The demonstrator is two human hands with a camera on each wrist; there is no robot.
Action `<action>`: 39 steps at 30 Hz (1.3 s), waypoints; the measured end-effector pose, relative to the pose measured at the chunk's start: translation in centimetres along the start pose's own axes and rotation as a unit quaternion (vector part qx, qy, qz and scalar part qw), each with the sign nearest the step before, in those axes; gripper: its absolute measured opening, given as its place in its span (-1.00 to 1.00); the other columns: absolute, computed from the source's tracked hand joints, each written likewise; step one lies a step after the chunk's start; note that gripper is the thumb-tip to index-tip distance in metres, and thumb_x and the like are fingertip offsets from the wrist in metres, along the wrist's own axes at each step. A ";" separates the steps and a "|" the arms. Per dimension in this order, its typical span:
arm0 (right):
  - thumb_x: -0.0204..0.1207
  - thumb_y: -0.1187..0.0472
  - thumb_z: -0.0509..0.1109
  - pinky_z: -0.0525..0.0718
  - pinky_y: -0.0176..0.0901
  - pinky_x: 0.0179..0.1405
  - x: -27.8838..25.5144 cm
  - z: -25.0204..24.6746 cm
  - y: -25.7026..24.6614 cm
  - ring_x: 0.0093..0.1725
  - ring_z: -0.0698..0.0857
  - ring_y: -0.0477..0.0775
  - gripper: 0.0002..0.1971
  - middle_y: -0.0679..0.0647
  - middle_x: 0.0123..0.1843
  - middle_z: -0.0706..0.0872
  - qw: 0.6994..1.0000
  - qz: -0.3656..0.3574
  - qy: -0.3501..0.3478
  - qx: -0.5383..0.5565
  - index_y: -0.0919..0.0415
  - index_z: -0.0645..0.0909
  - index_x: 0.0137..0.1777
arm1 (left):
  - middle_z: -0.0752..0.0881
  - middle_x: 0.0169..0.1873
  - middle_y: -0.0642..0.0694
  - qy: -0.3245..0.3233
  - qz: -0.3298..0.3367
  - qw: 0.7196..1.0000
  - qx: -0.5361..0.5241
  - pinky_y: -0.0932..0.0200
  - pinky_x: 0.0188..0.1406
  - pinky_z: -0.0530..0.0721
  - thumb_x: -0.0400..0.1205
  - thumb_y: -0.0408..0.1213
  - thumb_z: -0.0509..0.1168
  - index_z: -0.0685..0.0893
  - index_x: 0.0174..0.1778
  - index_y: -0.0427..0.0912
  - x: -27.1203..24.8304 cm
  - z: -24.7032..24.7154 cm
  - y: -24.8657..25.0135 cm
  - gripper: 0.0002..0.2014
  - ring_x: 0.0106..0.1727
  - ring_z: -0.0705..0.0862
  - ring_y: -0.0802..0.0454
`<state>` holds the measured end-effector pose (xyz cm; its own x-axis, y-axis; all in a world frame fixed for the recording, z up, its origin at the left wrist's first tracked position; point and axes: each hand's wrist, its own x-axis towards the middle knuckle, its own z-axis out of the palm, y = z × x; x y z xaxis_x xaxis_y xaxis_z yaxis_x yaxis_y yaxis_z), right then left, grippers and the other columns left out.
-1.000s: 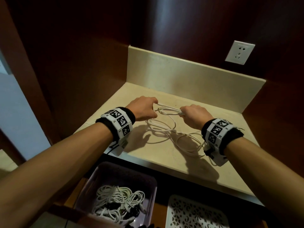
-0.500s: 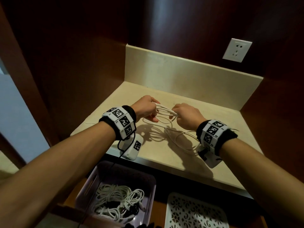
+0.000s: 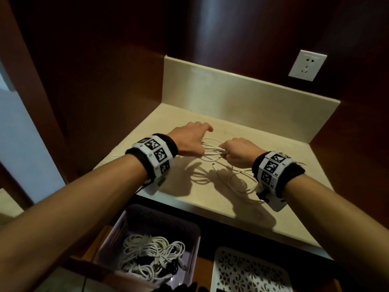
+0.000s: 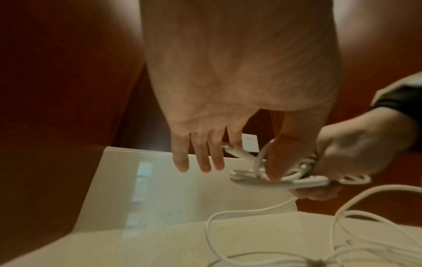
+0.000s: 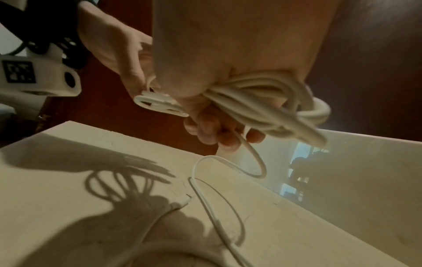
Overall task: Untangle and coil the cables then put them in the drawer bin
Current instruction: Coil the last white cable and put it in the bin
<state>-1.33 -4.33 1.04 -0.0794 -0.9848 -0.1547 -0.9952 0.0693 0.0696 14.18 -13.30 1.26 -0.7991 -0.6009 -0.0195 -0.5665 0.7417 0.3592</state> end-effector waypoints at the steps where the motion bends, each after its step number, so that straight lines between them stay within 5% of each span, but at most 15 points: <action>1: 0.54 0.31 0.17 0.40 -0.08 -0.21 -0.1 -0.1 -0.1 -0.13 0.56 0.24 -0.86 0.12 -0.19 0.60 1.000 -0.002 0.000 -0.003 0.12 0.53 -0.14 | 0.47 0.46 -0.14 -0.008 0.023 0.999 0.047 -0.12 0.27 0.58 0.39 -0.28 0.43 0.24 0.60 -0.05 0.0 0.1 0.3 -0.17 0.38 0.46 -0.10; 5: 0.60 0.25 0.18 0.38 -0.10 -0.17 0.0 -0.3 -0.8 -0.02 0.62 0.28 -0.80 0.21 -0.04 0.68 1.000 -0.009 0.011 -0.021 0.20 0.63 0.06 | 0.65 0.23 -0.10 -0.079 0.029 0.992 0.095 0.06 -0.05 0.55 0.43 0.01 0.50 0.37 0.50 -0.02 0.5 1.3 0.9 -0.26 0.11 0.61 -0.10; 8: 0.56 0.27 0.18 0.37 -0.10 -0.19 0.0 -0.5 -1.2 -0.13 0.54 0.20 -0.84 0.14 -0.14 0.62 0.999 -0.012 0.013 -0.031 0.14 0.60 -0.04 | 0.69 -0.07 -0.10 -0.040 0.009 0.991 0.126 0.10 -0.24 0.47 0.48 0.05 0.46 0.57 0.12 -0.14 0.8 2.3 0.7 -0.56 -0.13 0.60 -0.08; 14: 0.55 0.19 0.23 0.37 -0.11 -0.28 0.2 -0.1 -0.2 -0.18 0.58 0.20 -0.91 0.08 -0.25 0.61 0.999 0.019 0.042 -0.010 0.06 0.56 -0.13 | 0.62 -0.46 -0.03 0.021 -0.012 1.000 0.005 0.11 -0.34 0.56 0.56 -0.02 0.43 0.73 -0.13 -0.16 0.9 2.7 0.4 -0.75 -0.39 0.61 -0.05; 20: 0.65 0.00 0.28 0.38 -0.10 -0.22 0.4 0.3 -0.3 -0.19 0.51 0.17 -0.76 0.13 -0.15 0.62 0.995 0.035 0.083 -0.049 0.16 0.61 0.08 | 0.56 -0.41 0.01 0.045 -0.026 0.998 0.037 0.12 -0.30 0.40 0.61 0.04 0.35 0.60 -0.21 0.03 1.3 3.0 -0.1 -0.81 -0.22 0.60 -0.09; 26: 0.62 0.05 0.17 0.46 0.03 -0.04 0.6 0.2 -0.7 -0.19 0.46 0.19 -0.73 0.05 -0.37 0.40 0.976 0.154 0.105 -0.115 0.15 0.42 -0.27 | 0.61 -0.39 -0.03 0.070 -0.028 0.992 0.104 0.13 -0.42 0.34 0.61 -0.09 0.24 0.66 -0.18 -0.03 1.6 2.9 0.8 -0.85 -0.29 0.60 -0.11; 30: 0.62 0.06 0.21 0.50 -0.06 -0.16 0.6 0.3 -0.4 -0.18 0.52 0.22 -0.78 0.10 -0.25 0.53 0.977 0.193 0.084 -0.044 0.18 0.54 -0.14 | 0.54 -0.46 0.00 0.071 -0.032 0.989 0.124 0.15 -0.41 0.34 0.59 -0.17 0.23 0.66 -0.20 -0.05 1.9 3.0 1.4 -0.87 -0.37 0.55 -0.08; 34: 0.60 -0.06 0.33 0.44 -0.11 -0.23 0.2 0.8 0.8 -0.17 0.57 0.21 -0.69 0.15 -0.18 0.65 0.978 0.168 0.120 0.040 0.18 0.71 -0.01 | 0.61 -0.34 -0.03 0.068 -0.035 0.989 0.129 0.12 -0.32 0.42 0.60 -0.10 0.27 0.67 -0.02 -0.11 2.2 2.9 1.2 -0.81 -0.25 0.60 -0.12; 39: 0.53 0.01 0.48 0.36 -0.18 -0.41 -0.4 1.1 1.8 -0.32 0.55 -0.02 -0.87 -0.03 -0.38 0.63 0.970 0.117 0.139 0.161 0.05 0.74 -0.10 | 0.70 0.03 -0.14 0.049 -0.034 0.994 0.088 0.00 -0.13 0.60 0.56 0.02 0.40 0.37 0.37 -0.15 3.0 3.5 0.6 -0.44 -0.07 0.65 -0.15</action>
<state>-3.20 -3.59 0.16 -0.3312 -0.9380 0.1029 -0.9216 0.2981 -0.2484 10.76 -13.58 -1.81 -0.7394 -0.6709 0.0562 -0.6517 0.7342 0.1902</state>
